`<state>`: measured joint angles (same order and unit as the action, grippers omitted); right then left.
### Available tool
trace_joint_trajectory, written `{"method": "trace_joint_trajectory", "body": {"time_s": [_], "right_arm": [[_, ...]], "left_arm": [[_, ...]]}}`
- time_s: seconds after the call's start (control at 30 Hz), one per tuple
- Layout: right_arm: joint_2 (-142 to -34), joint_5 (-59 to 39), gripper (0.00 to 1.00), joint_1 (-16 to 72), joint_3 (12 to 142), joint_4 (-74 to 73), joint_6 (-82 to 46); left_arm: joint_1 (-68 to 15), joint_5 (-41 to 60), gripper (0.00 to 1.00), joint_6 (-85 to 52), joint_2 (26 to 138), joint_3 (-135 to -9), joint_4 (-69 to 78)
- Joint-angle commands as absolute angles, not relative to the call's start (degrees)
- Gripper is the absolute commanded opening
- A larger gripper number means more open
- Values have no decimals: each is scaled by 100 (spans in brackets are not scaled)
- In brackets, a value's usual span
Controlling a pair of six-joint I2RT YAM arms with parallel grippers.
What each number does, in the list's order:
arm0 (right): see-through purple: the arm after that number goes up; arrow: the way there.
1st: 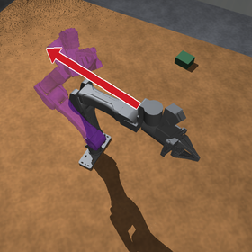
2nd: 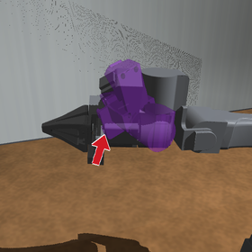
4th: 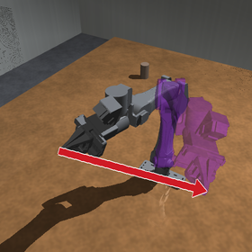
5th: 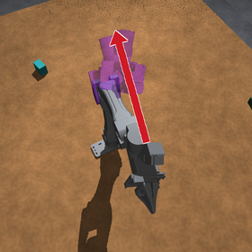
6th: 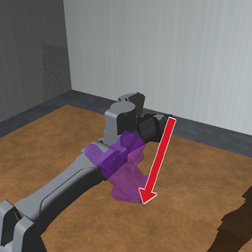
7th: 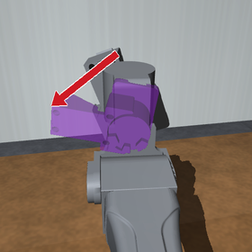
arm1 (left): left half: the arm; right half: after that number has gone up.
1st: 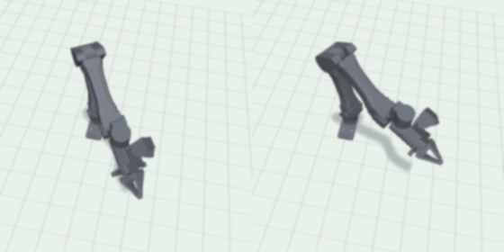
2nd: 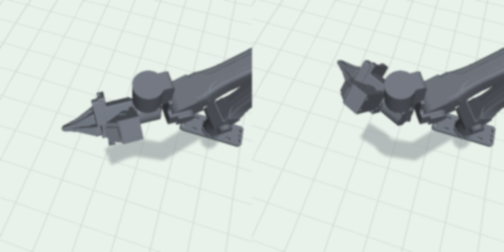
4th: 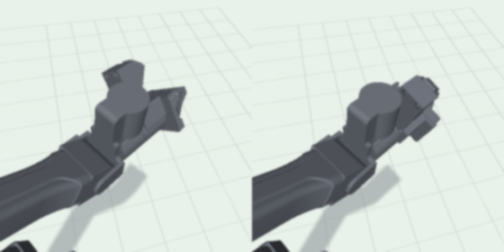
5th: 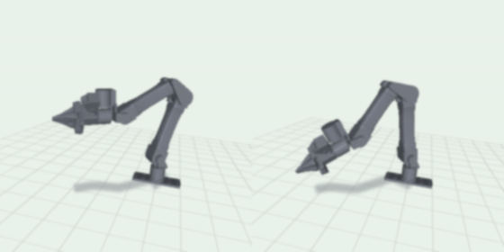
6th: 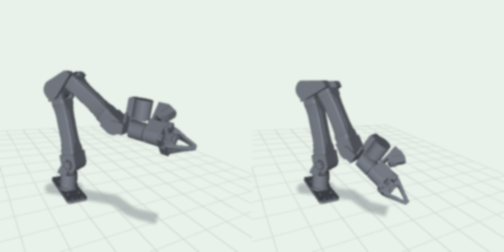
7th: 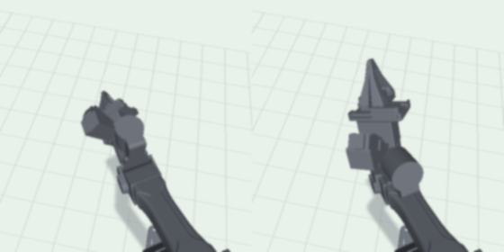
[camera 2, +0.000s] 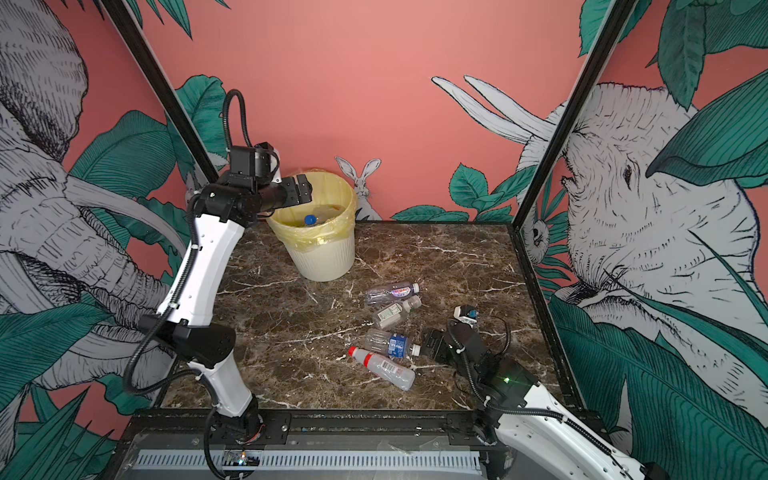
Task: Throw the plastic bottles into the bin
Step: 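Open the left gripper above the bin to drop the bottle, then withdraw the left arm while the right gripper reaches to the red-capped bottle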
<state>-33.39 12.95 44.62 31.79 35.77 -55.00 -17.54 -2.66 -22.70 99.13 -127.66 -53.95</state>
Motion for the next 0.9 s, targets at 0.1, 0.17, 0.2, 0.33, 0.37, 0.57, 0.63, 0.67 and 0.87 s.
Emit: {"method": "trace_joint_trajectory", "body": {"time_s": [0.1,0.17,0.2,0.33,0.37,0.57,0.63,0.67,0.87], "right_arm": [[-3646,1589,99,4534,3686,4084,-4770],[-3753,1564,99,4593,3711,3991,-4608],[-3821,1533,99,4634,3712,3904,-4534],[-4234,1530,99,4946,3795,3654,-4258],[-4365,1606,99,5079,3842,3631,-4192],[-5027,2214,99,5848,4171,3744,-3809],[-5120,2042,99,5940,4273,3675,-3593],[-5155,1830,99,5959,4308,3582,-3466],[-5471,1265,99,6129,4559,3529,-3241]], "left_arm": [[-1775,715,100,-2489,8372,-11542,-4955],[-1781,793,99,-2463,8010,-11036,-4862],[-1777,795,100,-2467,7840,-10785,-4848],[-1777,1106,100,-2551,7203,-9817,-4614],[-1777,1233,100,-2622,7033,-9531,-4524],[-1841,1699,100,-2988,6156,-7949,-4020],[-1895,1695,100,-2980,5946,-7657,-4042],[-1919,1703,100,-2980,5838,-7524,-4053],[-2111,1711,100,-2988,5300,-6917,-4138]]}}
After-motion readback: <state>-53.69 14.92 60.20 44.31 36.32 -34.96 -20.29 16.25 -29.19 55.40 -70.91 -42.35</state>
